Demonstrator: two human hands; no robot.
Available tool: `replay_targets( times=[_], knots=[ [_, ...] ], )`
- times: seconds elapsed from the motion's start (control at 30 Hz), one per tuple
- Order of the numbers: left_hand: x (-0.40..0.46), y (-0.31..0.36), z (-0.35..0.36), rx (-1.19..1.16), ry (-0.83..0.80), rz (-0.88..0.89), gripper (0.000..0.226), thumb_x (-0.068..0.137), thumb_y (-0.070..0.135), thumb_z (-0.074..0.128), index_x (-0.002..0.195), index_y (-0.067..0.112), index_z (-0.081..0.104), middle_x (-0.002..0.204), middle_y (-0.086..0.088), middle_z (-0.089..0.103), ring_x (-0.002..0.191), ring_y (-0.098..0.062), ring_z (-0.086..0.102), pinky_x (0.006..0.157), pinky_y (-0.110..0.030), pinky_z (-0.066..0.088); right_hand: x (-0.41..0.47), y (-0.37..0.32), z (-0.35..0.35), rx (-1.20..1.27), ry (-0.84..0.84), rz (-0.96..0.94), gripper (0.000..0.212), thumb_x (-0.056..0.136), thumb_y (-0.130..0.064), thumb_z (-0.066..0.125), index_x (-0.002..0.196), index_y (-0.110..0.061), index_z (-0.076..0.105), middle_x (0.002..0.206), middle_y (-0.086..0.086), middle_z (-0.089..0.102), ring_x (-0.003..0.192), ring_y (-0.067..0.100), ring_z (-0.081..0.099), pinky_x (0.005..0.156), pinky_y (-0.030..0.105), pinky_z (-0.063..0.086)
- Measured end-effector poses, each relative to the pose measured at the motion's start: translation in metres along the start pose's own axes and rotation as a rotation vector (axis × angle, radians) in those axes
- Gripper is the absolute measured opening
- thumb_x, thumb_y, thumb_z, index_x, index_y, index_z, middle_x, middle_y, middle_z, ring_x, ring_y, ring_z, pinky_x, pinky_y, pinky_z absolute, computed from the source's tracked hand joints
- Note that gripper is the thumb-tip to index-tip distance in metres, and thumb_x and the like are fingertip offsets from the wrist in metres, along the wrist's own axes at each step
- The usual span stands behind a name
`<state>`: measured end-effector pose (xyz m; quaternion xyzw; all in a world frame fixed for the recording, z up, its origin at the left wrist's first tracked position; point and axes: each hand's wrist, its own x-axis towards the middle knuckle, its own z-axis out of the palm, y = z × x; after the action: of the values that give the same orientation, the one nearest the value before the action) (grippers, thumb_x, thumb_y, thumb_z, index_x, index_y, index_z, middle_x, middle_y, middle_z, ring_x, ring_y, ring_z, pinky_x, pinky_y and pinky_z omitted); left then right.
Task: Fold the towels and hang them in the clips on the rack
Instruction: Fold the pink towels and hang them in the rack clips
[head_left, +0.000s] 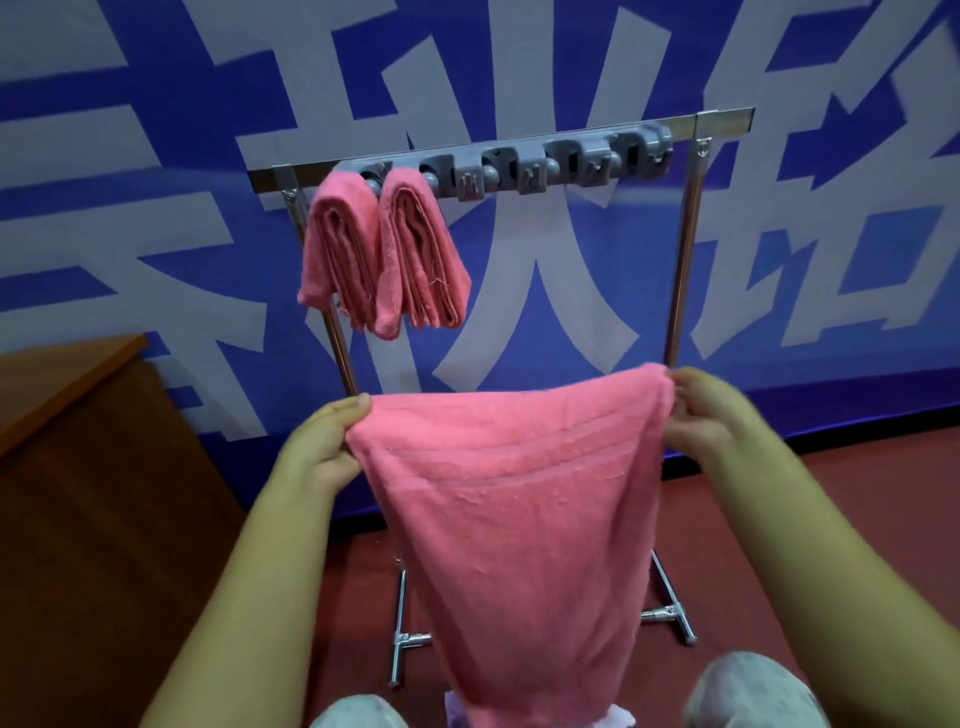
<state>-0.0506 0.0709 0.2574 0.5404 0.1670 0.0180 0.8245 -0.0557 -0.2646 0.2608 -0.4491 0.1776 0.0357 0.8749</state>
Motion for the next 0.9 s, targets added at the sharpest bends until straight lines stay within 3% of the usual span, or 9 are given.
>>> replay_targets(
  times=[0.07, 0.17, 0.3, 0.4, 0.5, 0.63, 0.7, 0.77, 0.9],
  knots=[
    [-0.008, -0.009, 0.013, -0.058, 0.038, -0.011, 0.015, 0.091, -0.002, 0.051, 0.082, 0.008, 0.057, 0.077, -0.01, 0.059, 0.067, -0.016, 0.058, 0.051, -0.024, 0.056, -0.002, 0.017, 0.01, 0.03, -0.003, -0.03, 0.031, 0.098, -0.005, 0.035, 0.071, -0.005, 0.05, 0.037, 0.003, 0.056, 0.032, 0.009, 0.056, 0.033, 0.015, 0.043],
    [-0.043, -0.013, 0.041, -0.087, -0.076, 0.054, 0.017, 0.091, -0.003, 0.049, 0.089, 0.011, 0.059, 0.074, -0.005, 0.054, 0.055, -0.01, 0.056, 0.055, -0.022, 0.056, -0.016, 0.036, 0.033, -0.083, -0.036, -0.209, 0.02, 0.094, 0.002, 0.045, 0.08, -0.001, 0.059, 0.058, 0.008, 0.065, 0.049, 0.007, 0.064, 0.048, 0.017, 0.052],
    [-0.095, -0.013, 0.072, 0.002, -0.288, 0.137, 0.012, 0.087, -0.001, 0.054, 0.089, 0.003, 0.065, 0.067, -0.008, 0.066, 0.059, -0.012, 0.065, 0.068, -0.025, 0.058, -0.053, 0.051, 0.059, -0.431, -0.138, -0.452, 0.014, 0.091, -0.008, 0.054, 0.09, -0.013, 0.068, 0.086, 0.012, 0.071, 0.079, 0.018, 0.066, 0.077, 0.038, 0.055],
    [-0.123, -0.014, 0.083, 0.057, -0.375, 0.185, 0.013, 0.083, -0.002, 0.056, 0.088, -0.002, 0.067, 0.076, -0.011, 0.072, 0.071, -0.014, 0.07, 0.074, -0.022, 0.058, -0.086, 0.054, 0.068, -0.555, -0.231, -0.596, 0.01, 0.091, -0.016, 0.058, 0.087, -0.017, 0.067, 0.078, 0.008, 0.073, 0.07, 0.014, 0.065, 0.07, 0.033, 0.053],
    [-0.135, -0.014, 0.081, 0.072, -0.424, 0.196, 0.026, 0.073, -0.005, 0.06, 0.098, -0.004, 0.068, 0.095, -0.017, 0.073, 0.088, -0.021, 0.071, 0.079, -0.024, 0.057, -0.107, 0.053, 0.065, -0.593, -0.286, -0.649, 0.012, 0.092, -0.019, 0.058, 0.09, -0.022, 0.069, 0.08, -0.001, 0.074, 0.076, 0.01, 0.069, 0.073, 0.029, 0.055],
    [-0.143, -0.014, 0.081, 0.217, -0.449, 0.301, 0.036, 0.076, -0.016, 0.058, 0.104, 0.003, 0.069, 0.101, -0.013, 0.073, 0.099, -0.023, 0.069, 0.088, -0.029, 0.054, -0.116, 0.05, 0.059, -0.592, -0.306, -0.646, 0.016, 0.092, -0.021, 0.057, 0.088, -0.028, 0.07, 0.082, 0.012, 0.072, 0.077, 0.029, 0.067, 0.074, 0.048, 0.053],
    [-0.147, -0.016, 0.084, 0.267, -0.399, 0.373, 0.03, 0.076, -0.012, 0.061, 0.096, 0.009, 0.072, 0.094, -0.009, 0.075, 0.093, -0.021, 0.071, 0.083, -0.027, 0.056, -0.119, 0.049, 0.057, -0.612, -0.324, -0.645, 0.017, 0.093, -0.021, 0.056, 0.089, -0.028, 0.071, 0.085, 0.013, 0.071, 0.084, 0.035, 0.067, 0.079, 0.053, 0.052],
    [-0.15, -0.016, 0.086, 0.303, -0.35, 0.432, 0.023, 0.078, -0.008, 0.064, 0.086, 0.011, 0.073, 0.084, -0.006, 0.076, 0.083, -0.019, 0.073, 0.074, -0.024, 0.057, -0.121, 0.048, 0.056, -0.654, -0.351, -0.645, 0.017, 0.094, -0.021, 0.055, 0.09, -0.026, 0.071, 0.086, 0.006, 0.073, 0.084, 0.029, 0.068, 0.081, 0.05, 0.054],
    [-0.151, -0.014, 0.085, 0.557, -0.275, 0.615, 0.013, 0.08, 0.004, 0.068, 0.077, 0.016, 0.071, 0.078, -0.001, 0.067, 0.064, -0.006, 0.065, 0.057, -0.016, 0.051, -0.121, 0.046, 0.053, -0.666, -0.401, -0.628, 0.016, 0.094, -0.016, 0.054, 0.089, -0.018, 0.07, 0.085, -0.007, 0.074, 0.079, 0.006, 0.069, 0.073, 0.027, 0.055]
  ],
)
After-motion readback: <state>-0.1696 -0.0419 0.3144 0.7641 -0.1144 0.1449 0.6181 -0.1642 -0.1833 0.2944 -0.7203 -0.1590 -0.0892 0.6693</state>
